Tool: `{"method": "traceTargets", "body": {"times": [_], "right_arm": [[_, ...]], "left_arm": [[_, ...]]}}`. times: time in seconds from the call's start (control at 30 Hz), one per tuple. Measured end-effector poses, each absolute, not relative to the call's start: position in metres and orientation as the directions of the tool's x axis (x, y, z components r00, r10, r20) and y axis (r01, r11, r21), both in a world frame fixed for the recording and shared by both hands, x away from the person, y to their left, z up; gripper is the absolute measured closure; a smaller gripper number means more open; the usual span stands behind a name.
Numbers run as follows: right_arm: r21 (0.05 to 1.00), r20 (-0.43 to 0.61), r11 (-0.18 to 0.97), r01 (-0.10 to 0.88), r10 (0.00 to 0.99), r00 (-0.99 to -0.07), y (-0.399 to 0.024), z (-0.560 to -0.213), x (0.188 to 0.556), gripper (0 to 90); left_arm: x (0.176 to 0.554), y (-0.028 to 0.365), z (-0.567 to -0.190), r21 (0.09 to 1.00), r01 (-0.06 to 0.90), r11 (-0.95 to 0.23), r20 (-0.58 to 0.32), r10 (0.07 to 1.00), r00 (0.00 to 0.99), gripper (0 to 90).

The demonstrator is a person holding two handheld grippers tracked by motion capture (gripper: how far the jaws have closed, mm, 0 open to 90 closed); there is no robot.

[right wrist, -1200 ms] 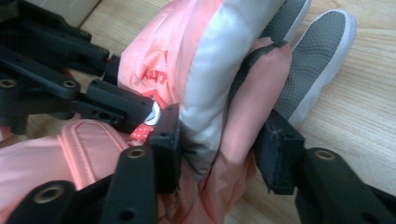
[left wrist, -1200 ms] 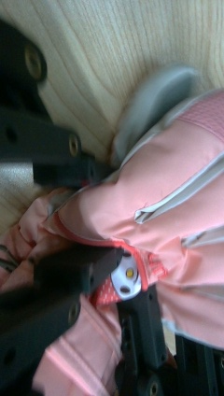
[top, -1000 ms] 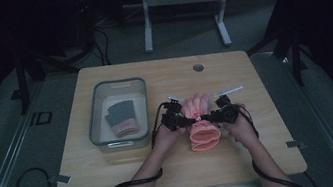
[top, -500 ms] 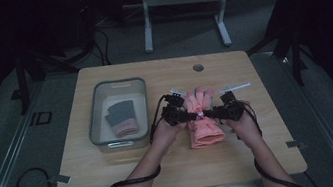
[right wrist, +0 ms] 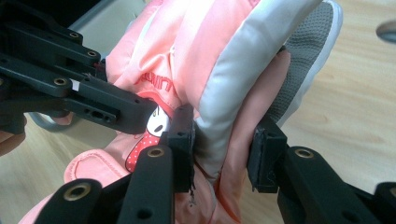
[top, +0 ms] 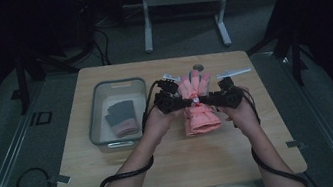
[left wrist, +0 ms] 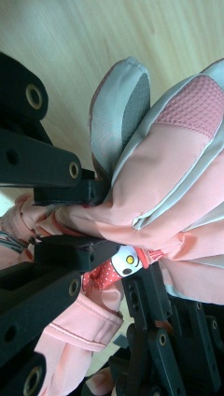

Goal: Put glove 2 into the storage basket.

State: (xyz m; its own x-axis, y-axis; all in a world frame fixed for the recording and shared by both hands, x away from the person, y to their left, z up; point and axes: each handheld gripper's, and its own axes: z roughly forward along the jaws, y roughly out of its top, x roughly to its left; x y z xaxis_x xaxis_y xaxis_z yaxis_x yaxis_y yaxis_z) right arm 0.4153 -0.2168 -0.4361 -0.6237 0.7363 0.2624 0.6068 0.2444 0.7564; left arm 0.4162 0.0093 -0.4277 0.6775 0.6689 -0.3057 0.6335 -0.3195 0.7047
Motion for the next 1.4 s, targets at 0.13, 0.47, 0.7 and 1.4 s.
{"method": "traceTargets", "body": {"times": [0.13,0.47,0.7,1.4], "right_arm": [[0.764,0.251,0.257,0.592,0.726,-0.64,-0.209,-0.426,0.416,66.6],[0.776,0.245,0.262,0.573,0.712,-0.658,-0.191,-0.408,0.42,66.6],[0.785,0.239,0.265,0.561,0.706,-0.667,-0.177,-0.396,0.424,66.6],[0.792,0.245,0.295,0.535,0.648,-0.721,-0.12,-0.384,0.435,66.6]], "left_arm": [[0.414,0.017,-0.419,0.708,0.629,-0.321,-0.295,0.675,0.676,75.7],[0.415,0.036,-0.399,0.718,0.622,-0.313,-0.282,0.686,0.671,75.5],[0.415,0.049,-0.389,0.728,0.619,-0.296,-0.276,0.7,0.659,75.5],[0.407,0.104,-0.372,0.728,0.624,-0.285,-0.227,0.759,0.611,75.4]]}}
